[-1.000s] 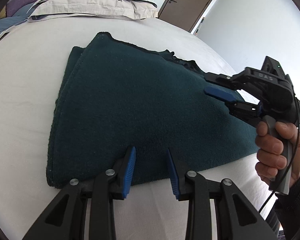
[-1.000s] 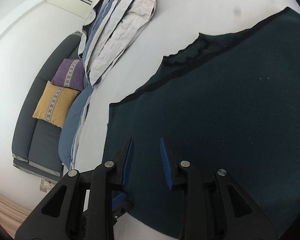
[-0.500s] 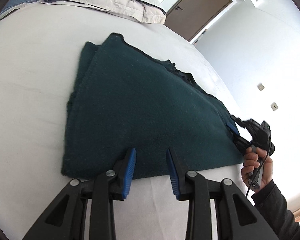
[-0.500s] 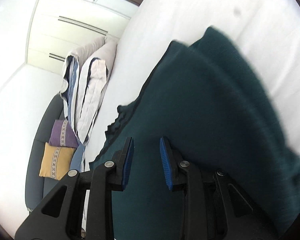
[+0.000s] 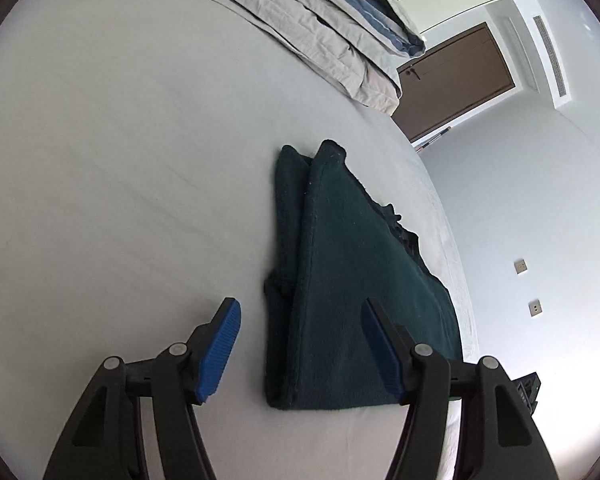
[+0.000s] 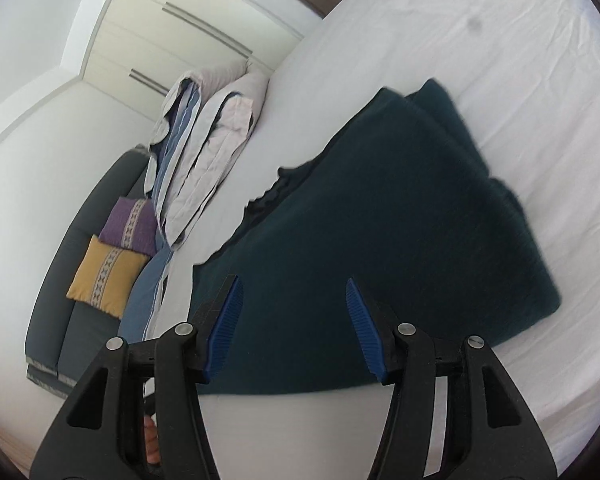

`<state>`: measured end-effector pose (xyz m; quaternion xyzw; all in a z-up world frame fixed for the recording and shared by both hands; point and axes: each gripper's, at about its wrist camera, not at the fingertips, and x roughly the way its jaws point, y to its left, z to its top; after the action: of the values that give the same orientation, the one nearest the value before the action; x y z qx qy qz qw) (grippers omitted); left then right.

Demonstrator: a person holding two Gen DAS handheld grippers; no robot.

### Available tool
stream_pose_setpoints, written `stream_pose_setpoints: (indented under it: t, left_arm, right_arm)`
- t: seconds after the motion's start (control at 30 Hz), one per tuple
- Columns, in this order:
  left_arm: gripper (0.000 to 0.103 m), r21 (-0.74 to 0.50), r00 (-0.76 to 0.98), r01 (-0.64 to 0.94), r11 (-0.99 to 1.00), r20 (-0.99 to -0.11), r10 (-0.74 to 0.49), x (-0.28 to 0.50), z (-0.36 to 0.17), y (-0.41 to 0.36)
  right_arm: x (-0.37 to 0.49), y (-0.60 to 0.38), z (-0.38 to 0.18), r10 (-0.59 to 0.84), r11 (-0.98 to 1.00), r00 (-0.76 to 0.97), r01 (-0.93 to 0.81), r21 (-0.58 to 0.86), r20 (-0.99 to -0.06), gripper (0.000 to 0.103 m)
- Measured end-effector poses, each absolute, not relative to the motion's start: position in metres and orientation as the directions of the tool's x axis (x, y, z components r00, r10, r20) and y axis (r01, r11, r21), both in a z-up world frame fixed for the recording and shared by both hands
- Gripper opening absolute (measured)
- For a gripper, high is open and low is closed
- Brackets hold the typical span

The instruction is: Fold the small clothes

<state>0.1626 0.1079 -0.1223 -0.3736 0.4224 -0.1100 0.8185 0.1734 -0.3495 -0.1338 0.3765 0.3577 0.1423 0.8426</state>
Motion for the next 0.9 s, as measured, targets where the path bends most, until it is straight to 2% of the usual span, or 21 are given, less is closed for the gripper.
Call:
stream_pose_setpoints:
  t: [0.13, 0.27, 0.47, 0.67, 0.83, 0.9]
  left_arm:
    - [0.067, -0.704, 0.574, -0.162, 0.691, -0.637, -0.515, 0.195, -0.136, 0.11]
    - [0.067, -0.775, 0.569, -0.194, 0.601, -0.588, -0.575, 0.216, -0.149, 0.12]
    - [0.069, -0.779, 0.495, -0.153, 0.608, -0.593, -0.635, 0.238, -0.15, 0.106]
    - [0.069, -0.845, 0.43, -0.142, 0.516, -0.522, -0.737, 0.239, -0.157, 0.111]
    - [0.068, -0.874, 0.411, -0.135, 0.466, -0.477, -0.777, 0.232, -0.158, 0.107]
    - [0.064, -0.895, 0.411, -0.143, 0.423, -0.442, -0.797, 0.228, -0.16, 0.108]
  right_arm:
    - [0.177, -0.324, -0.128, 0.559, 0.667, 0.672, -0.017, 0.745, -0.486, 0.053]
    - [0.18, -0.308, -0.126, 0.593, 0.657, 0.648, -0.047, 0.752, -0.478, 0.053]
    - [0.187, -0.288, -0.133, 0.625, 0.637, 0.62, -0.053, 0.769, -0.474, 0.053]
    - [0.188, -0.27, -0.135, 0.648, 0.638, 0.59, -0.076, 0.766, -0.482, 0.053]
    - [0.188, -0.259, -0.135, 0.66, 0.638, 0.572, -0.087, 0.765, -0.486, 0.053]
    - [0.189, -0.255, -0.133, 0.665, 0.638, 0.566, -0.093, 0.764, -0.487, 0.053]
